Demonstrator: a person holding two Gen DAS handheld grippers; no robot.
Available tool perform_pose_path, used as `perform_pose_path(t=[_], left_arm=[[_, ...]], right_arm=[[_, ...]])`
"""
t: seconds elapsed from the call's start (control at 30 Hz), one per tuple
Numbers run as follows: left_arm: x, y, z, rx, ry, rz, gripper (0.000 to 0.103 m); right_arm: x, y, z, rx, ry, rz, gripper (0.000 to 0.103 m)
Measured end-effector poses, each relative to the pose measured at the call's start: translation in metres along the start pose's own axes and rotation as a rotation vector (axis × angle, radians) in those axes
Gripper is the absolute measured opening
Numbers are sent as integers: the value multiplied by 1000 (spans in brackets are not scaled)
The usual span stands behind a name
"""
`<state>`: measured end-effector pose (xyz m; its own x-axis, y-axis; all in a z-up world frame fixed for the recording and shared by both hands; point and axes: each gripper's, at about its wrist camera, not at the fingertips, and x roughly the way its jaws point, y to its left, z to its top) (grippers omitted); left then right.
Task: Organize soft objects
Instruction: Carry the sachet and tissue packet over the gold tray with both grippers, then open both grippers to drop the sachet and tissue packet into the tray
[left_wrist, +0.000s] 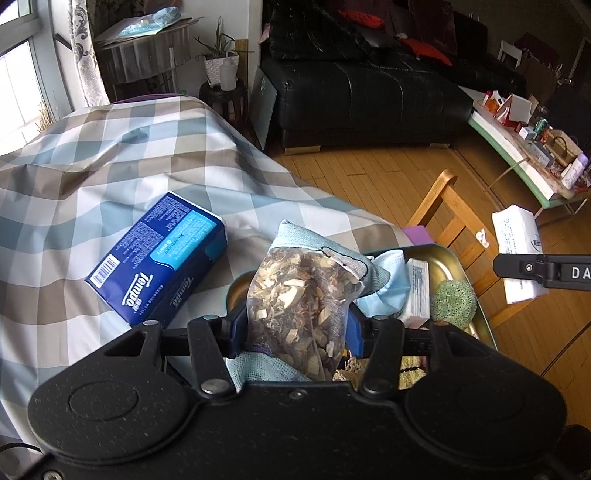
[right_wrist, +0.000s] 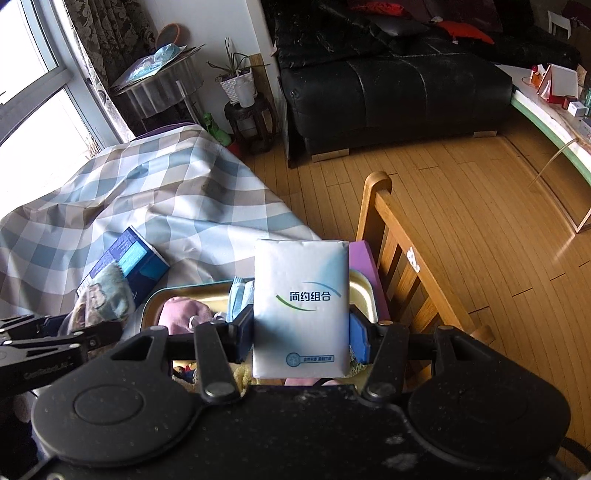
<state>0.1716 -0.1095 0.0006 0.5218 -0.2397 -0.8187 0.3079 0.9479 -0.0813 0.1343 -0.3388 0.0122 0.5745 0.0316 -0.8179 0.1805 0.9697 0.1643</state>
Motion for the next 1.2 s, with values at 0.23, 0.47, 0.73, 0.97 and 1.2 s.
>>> perform_pose_path(t=[0.23,0.47,0.73,0.97,1.2], left_arm=[[18,-21,2,26,41,-22,50],[28,-34,4,39,63,-51,50],[25,-32,3,35,27,-41,61],[21,-9,-5,1,25,31,62],[18,17,-15,-46,33,59,62]], right_arm=[[4,0,-4,8,15,19,50],[2,-5,-6,13,18,6,51],[4,-1,-7,-1,31,-5,51],[12,16,-8,-42,63,10,51],[20,41,-9,-103,101,50,52]])
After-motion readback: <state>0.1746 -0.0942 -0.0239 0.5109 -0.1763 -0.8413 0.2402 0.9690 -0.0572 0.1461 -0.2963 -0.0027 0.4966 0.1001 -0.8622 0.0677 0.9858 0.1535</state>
